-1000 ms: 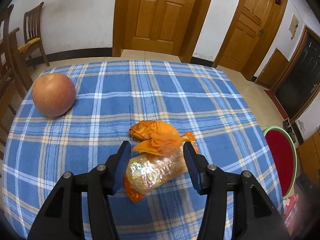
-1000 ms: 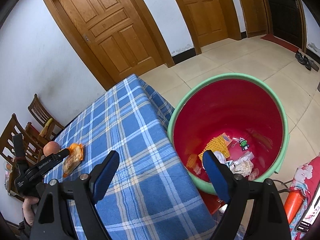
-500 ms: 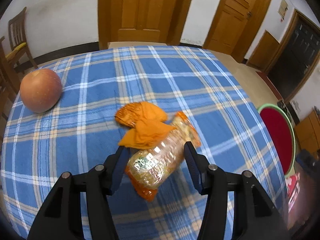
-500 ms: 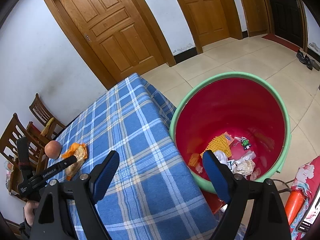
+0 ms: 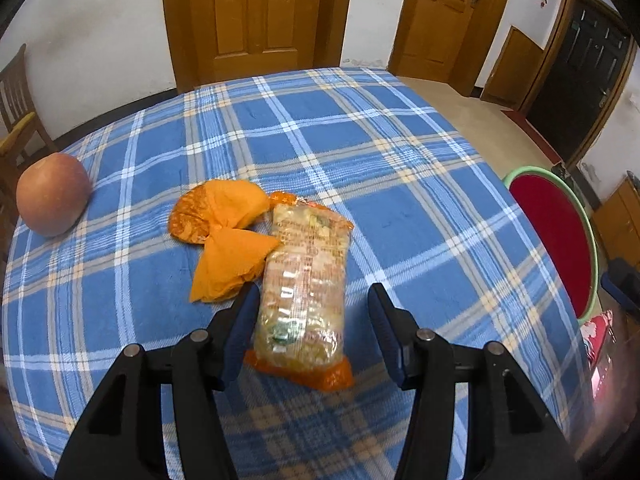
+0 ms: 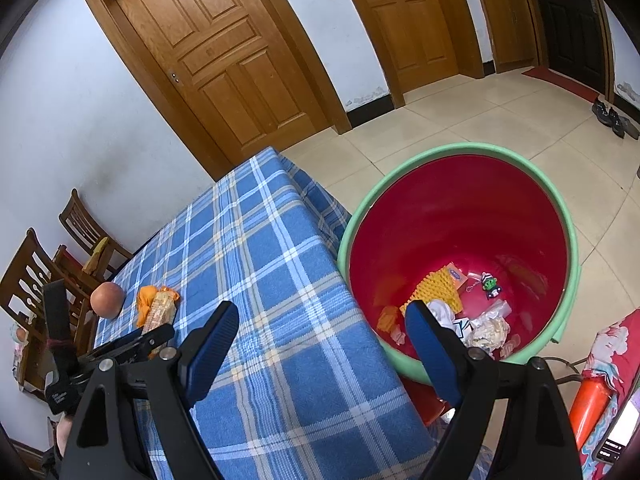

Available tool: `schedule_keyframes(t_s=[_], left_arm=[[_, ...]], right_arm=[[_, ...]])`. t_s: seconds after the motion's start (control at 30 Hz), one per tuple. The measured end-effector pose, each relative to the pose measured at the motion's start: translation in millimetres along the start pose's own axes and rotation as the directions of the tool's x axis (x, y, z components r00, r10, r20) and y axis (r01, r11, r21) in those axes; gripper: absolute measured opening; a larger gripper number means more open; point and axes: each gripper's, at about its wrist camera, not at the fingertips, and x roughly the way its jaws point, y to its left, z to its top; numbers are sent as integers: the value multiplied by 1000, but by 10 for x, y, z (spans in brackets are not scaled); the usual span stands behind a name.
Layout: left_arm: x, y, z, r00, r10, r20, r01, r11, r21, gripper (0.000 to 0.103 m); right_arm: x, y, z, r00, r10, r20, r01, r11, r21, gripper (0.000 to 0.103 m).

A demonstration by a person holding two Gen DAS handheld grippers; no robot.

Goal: Collect trash
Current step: 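Lift the snack bag with the left gripper while the right moves to the orange wrapper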

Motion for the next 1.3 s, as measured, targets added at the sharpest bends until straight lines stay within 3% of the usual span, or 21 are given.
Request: schedule_keyframes(t_s=[0.13,0.23,0.5,0.73,1.3], left_arm=[[14,-81,-17,1000,22,15,-22,999,30,54],[-2,-156,-49,999,30,24,-32,998,58,41],[-144,-270,-180,998,-63,30,62,997,42,40],[-442,-284,-265,989,-125,81,125,992,6,40],[-1008,171,-302,972,-86,220,110,989,-98,40]], right_arm=[[-6,1,-3,1000,-1,0,1,1000,0,87],[-14,2,-8,1000,2,-1,-2,1000,3,87],[-67,7,-29,1000,8,7,-8,1000,2,87],[-98,65,-37,1000,16,12,-16,1000,-7,87],[-65,420,-129,999,47,-7,-47,996,-77,87]])
